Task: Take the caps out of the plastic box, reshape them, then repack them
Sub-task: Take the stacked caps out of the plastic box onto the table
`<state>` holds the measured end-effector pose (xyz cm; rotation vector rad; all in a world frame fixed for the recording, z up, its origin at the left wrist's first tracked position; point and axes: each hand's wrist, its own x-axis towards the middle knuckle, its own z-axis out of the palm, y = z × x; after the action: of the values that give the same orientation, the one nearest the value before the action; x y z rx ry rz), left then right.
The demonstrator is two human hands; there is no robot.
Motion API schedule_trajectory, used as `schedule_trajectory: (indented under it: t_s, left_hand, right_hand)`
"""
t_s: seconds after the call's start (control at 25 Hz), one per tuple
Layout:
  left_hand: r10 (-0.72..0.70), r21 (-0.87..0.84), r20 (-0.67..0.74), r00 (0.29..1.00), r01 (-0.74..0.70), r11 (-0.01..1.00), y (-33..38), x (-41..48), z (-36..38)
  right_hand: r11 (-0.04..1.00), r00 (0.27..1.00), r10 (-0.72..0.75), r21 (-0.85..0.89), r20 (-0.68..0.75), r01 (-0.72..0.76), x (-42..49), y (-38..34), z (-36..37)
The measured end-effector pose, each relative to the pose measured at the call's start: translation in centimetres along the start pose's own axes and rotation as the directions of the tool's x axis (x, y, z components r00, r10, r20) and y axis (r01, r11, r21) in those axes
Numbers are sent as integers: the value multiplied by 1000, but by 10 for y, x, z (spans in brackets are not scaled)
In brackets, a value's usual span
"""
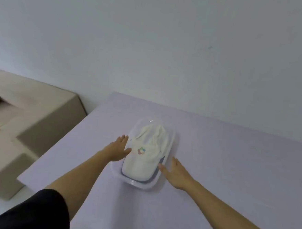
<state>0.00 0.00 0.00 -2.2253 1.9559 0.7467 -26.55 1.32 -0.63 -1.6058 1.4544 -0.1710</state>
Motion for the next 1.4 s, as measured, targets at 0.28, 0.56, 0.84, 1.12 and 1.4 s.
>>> schedule_trajectory:
  t_s: [0.28, 0.56, 0.84, 1.12, 1.4]
  left_hand:
    - [-323, -656, 161, 933, 346, 671, -24, -17, 36]
    - [-214, -784, 67, 975, 184, 593, 32, -10, 50]
    - [-94, -785, 27, 995, 79, 614, 156, -4, 88]
    - [-130, -795, 92, 987, 151, 588, 195, -15, 113]
    - [-318, -813, 98, 943, 260, 521, 201, -29, 129]
  right_hand:
    - [965, 991, 74, 244, 107, -98, 6, -4, 59]
    - [894, 995, 76, 447, -60, -41, -1, 35, 8]
    - [816, 952, 264, 563, -158, -133, -34, 135, -64]
    - [776, 924, 344, 605, -166, -180, -41, 187, -76]
    - [817, 843, 403, 555, -355, -157, -54, 136, -51]
